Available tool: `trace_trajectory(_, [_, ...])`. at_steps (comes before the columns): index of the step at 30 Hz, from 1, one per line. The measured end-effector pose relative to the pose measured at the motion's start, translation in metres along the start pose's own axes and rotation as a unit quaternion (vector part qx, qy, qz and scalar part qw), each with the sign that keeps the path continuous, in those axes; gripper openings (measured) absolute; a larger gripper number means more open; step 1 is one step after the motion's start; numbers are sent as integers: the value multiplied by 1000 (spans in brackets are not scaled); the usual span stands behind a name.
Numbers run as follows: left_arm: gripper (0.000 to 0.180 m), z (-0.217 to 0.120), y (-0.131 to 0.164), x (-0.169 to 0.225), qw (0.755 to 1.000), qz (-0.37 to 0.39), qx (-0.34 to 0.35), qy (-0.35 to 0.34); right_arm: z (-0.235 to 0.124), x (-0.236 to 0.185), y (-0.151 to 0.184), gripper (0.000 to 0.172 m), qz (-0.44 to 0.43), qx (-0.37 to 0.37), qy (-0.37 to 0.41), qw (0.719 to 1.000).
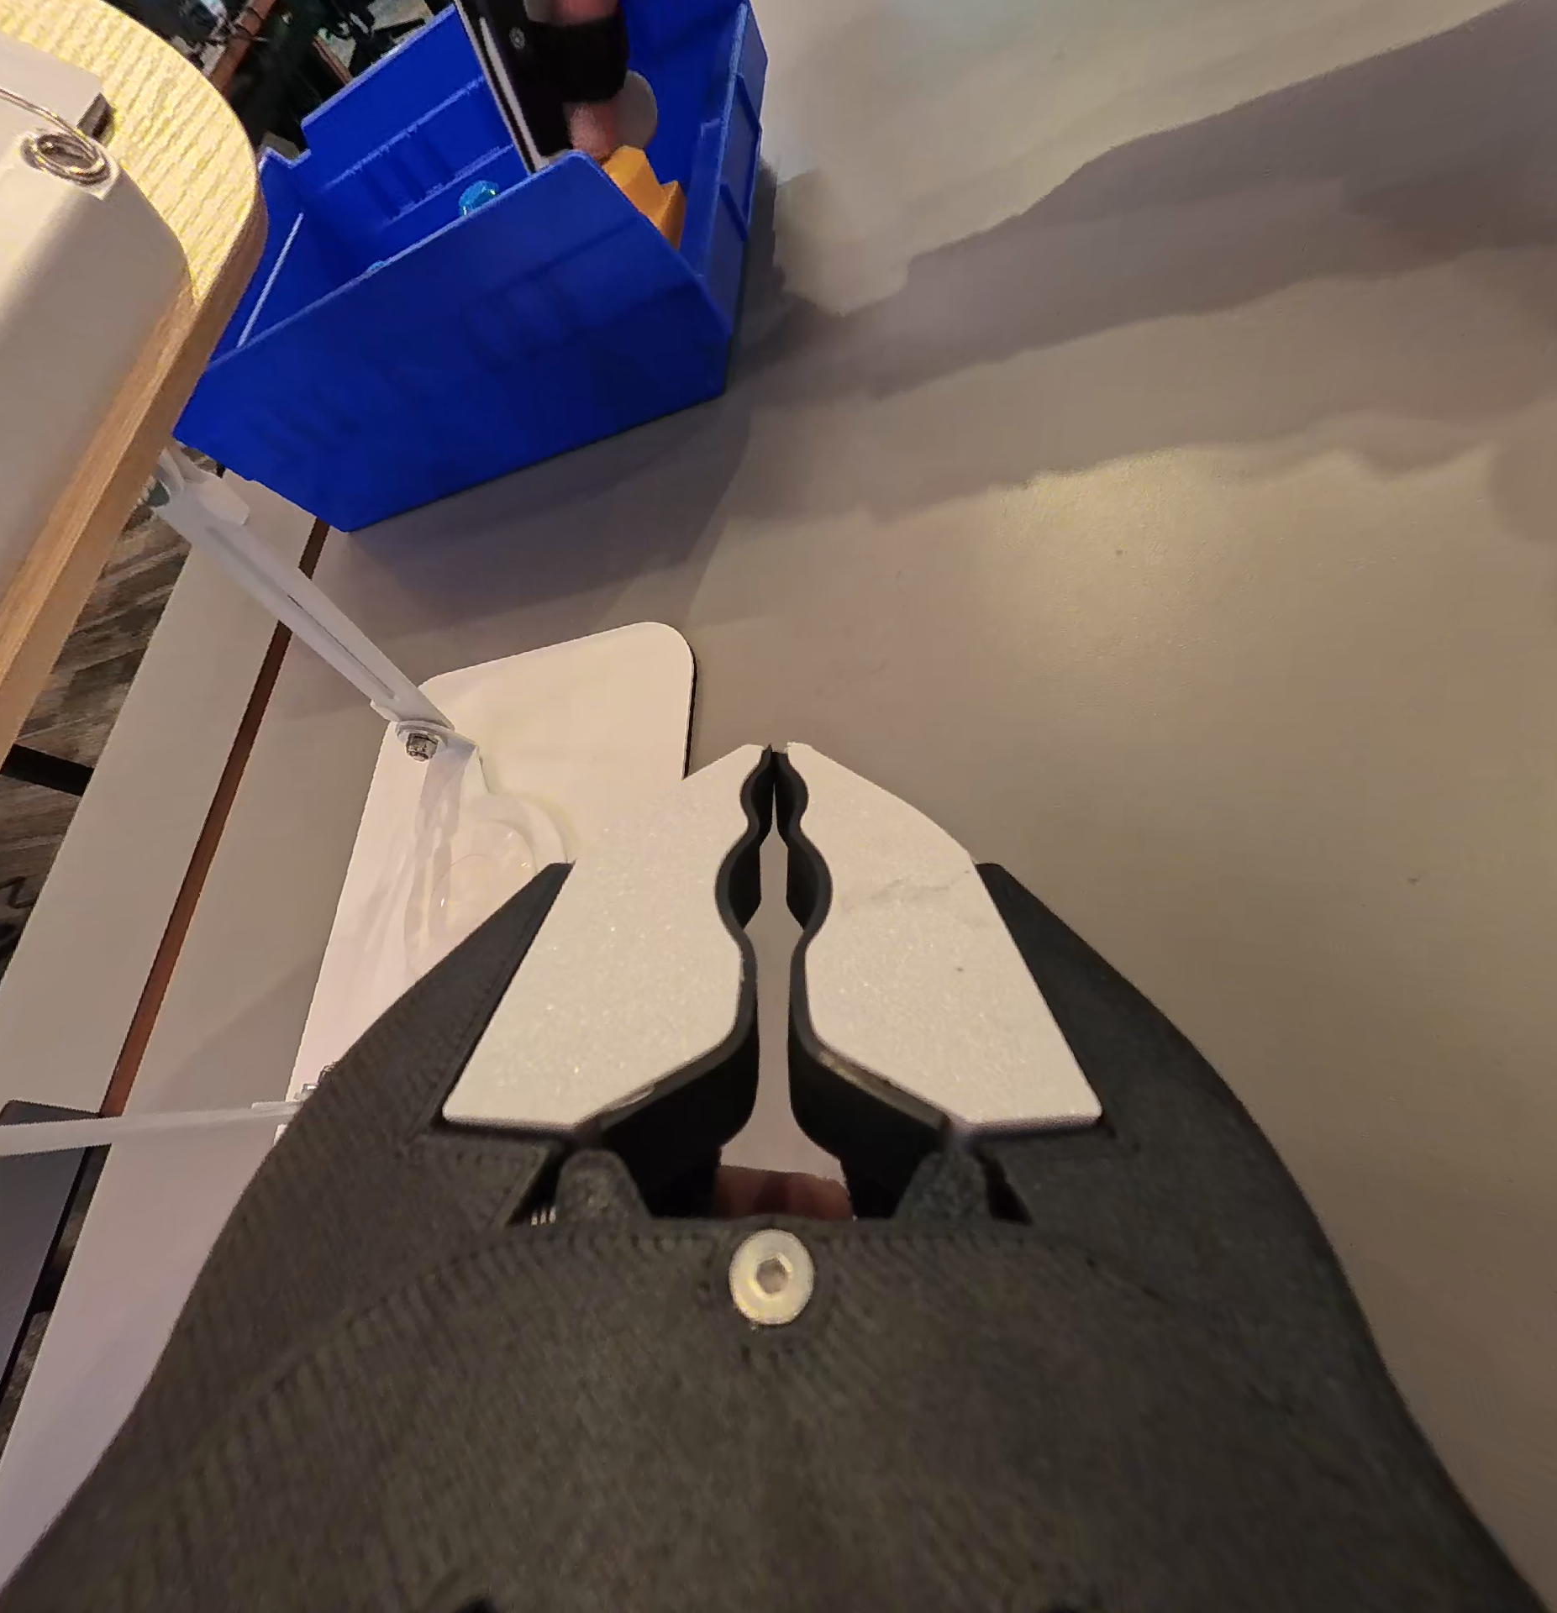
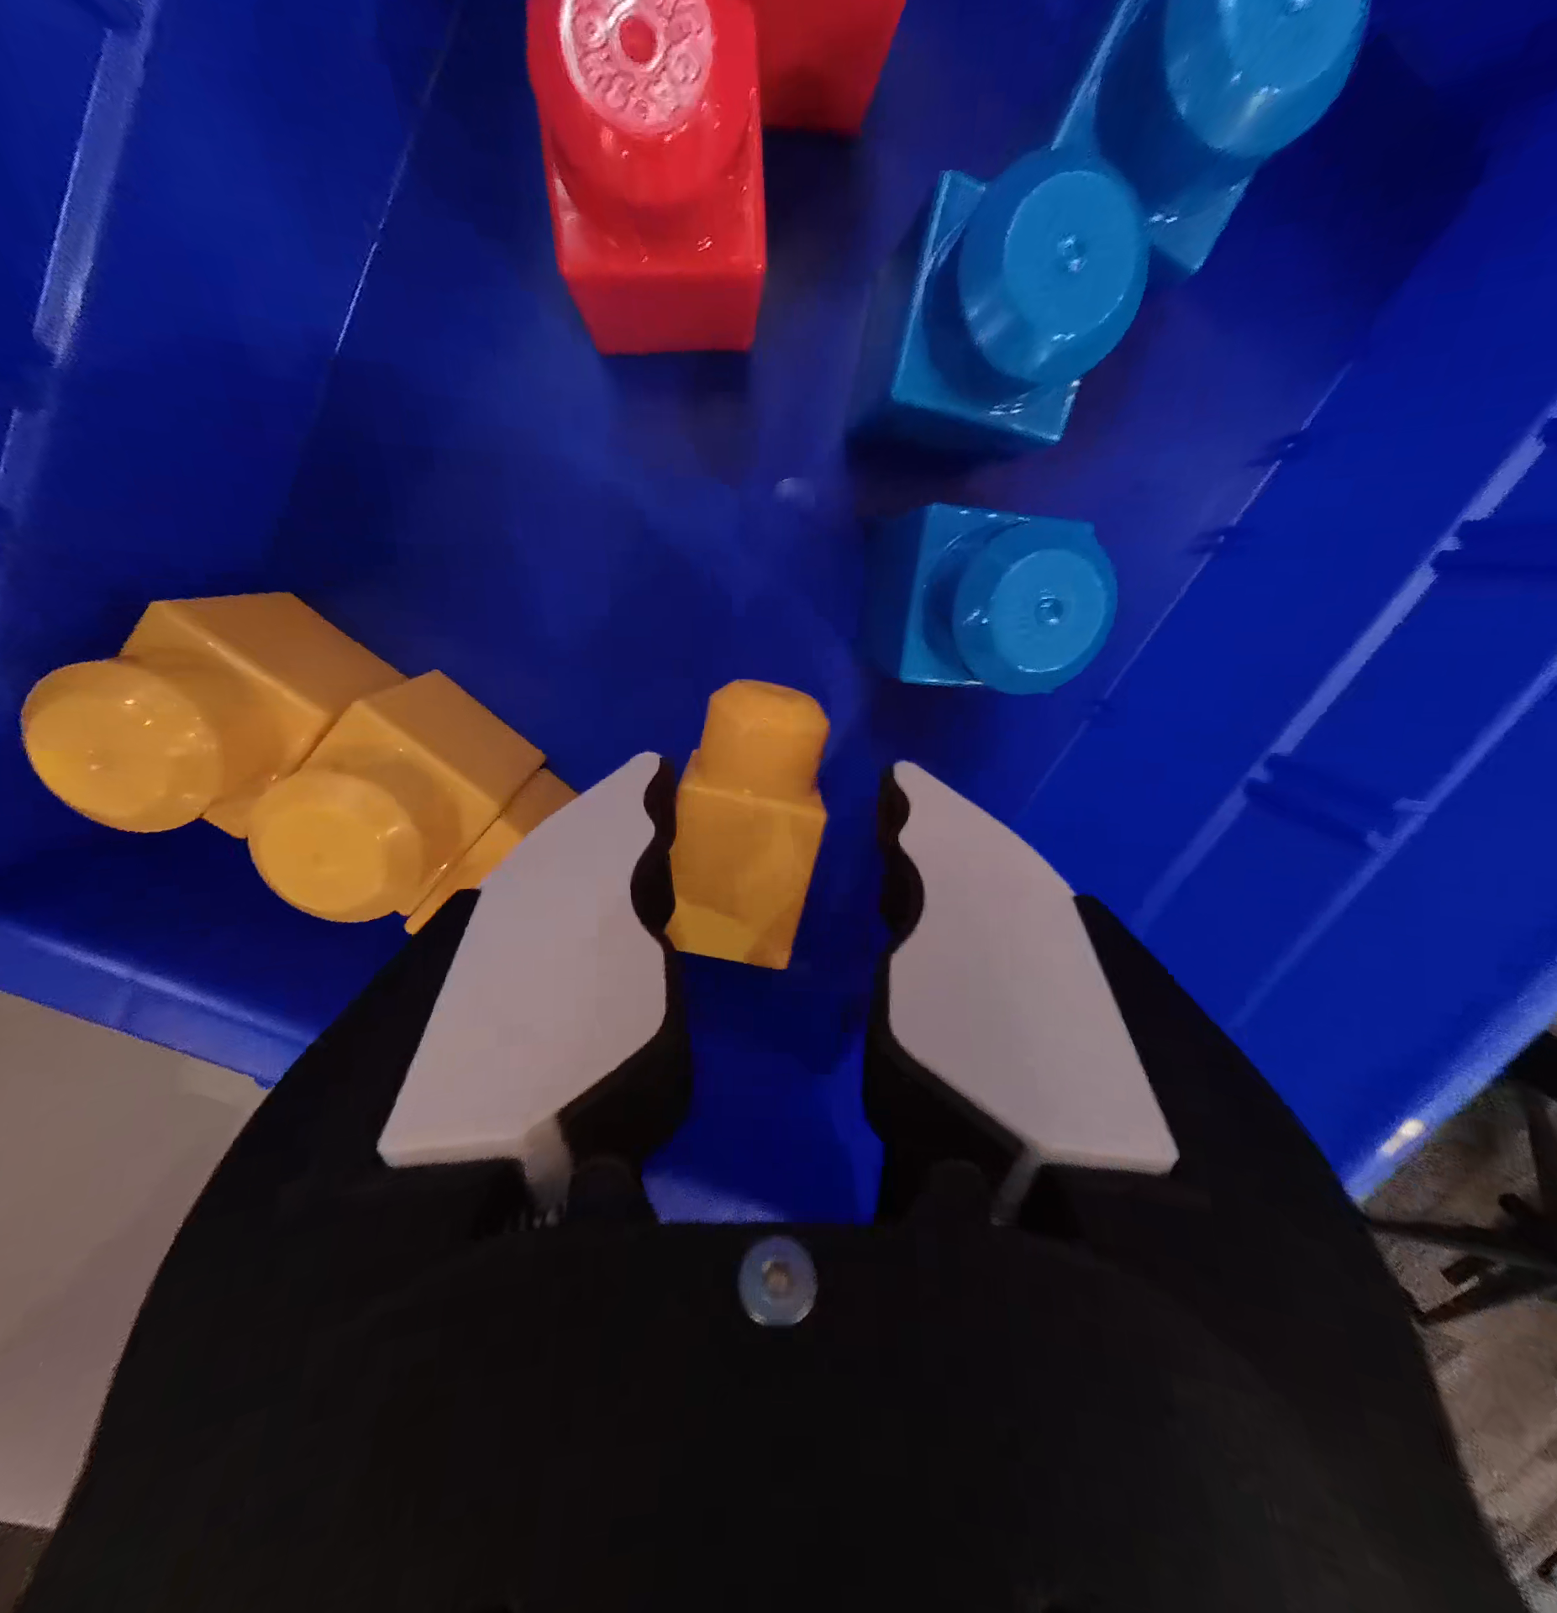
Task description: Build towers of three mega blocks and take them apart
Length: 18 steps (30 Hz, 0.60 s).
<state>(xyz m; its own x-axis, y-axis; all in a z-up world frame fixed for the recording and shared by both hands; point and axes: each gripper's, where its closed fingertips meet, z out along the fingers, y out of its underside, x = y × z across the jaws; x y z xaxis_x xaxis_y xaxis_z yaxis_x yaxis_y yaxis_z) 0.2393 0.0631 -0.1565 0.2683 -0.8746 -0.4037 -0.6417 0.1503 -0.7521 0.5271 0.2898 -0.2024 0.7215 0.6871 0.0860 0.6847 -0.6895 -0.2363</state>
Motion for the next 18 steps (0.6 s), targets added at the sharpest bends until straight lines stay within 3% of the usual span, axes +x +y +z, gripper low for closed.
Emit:
trace_trajectory(6, [0,0,0,-1,1000,0,0,1,-23,4,-6,44,7,-3,19,1000])
trace_trajectory(10, [0,-1,0,-1,1000,0,0,0,-67,-12,-29,40,-23,54,63,996])
trace_trajectory(12, [0,-4,-1,-3,1000,-4,6,-4,-102,-40,-50,32,-56,125,63,989])
trace_trajectory(15, [0,-15,-5,-7,1000,-7,16,-13,-150,-89,-69,5,-128,197,86,968])
trace_trajectory(18, [0,-41,-8,-16,999,1,17,-45,-181,-136,-79,0,-170,261,93,946])
